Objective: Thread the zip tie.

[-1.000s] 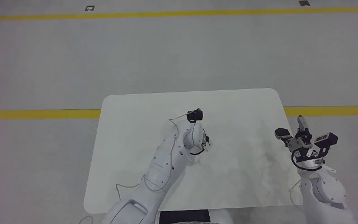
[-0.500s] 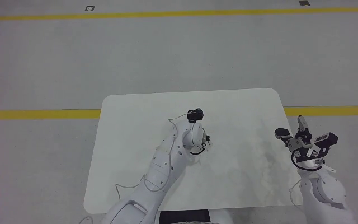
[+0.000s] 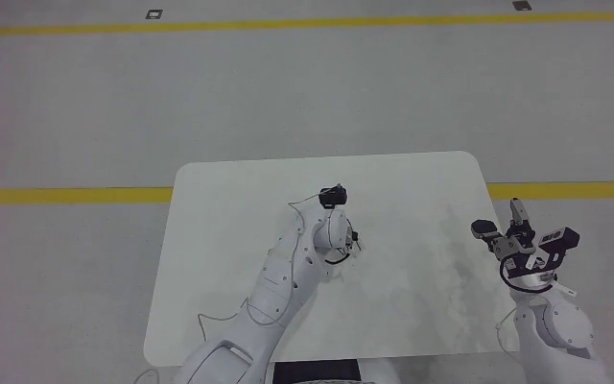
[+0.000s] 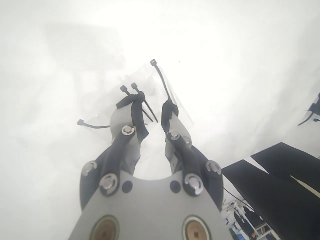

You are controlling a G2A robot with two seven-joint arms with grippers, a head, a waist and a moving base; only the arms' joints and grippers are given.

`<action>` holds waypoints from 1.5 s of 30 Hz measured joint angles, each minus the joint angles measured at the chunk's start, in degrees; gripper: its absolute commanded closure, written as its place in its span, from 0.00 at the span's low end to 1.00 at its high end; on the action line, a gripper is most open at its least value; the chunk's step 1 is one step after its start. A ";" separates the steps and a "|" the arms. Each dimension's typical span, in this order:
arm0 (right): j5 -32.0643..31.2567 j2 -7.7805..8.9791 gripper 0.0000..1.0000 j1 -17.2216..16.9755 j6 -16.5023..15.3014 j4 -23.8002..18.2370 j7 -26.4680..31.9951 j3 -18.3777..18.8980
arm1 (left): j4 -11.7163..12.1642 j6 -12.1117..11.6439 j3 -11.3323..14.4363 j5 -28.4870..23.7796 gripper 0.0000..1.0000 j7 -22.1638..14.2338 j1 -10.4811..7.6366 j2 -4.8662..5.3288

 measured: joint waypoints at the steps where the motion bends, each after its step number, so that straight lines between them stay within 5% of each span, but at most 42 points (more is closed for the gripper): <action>1: 0.00 0.00 0.00 0.00 0.00 0.00 0.00 0.00 | -0.97 0.00 0.01 0.20 0.77 -0.74 0.32 -0.03; 4: 0.00 0.00 0.00 0.00 0.00 0.00 0.00 0.00 | -2.93 0.00 0.05 1.66 0.78 -2.26 1.28 0.07; 11: 0.00 0.00 0.00 0.00 0.00 0.00 0.00 0.00 | -3.32 0.00 0.40 1.55 0.82 -3.03 1.69 0.20; 24: 0.00 0.00 0.00 0.00 0.00 0.00 0.00 0.00 | 0.07 0.00 1.20 -3.63 0.83 1.46 0.10 0.08; 45: 0.00 0.00 0.00 0.00 0.00 0.00 0.00 0.00 | 5.11 0.00 -0.95 -1.41 0.78 2.00 -1.96 -0.88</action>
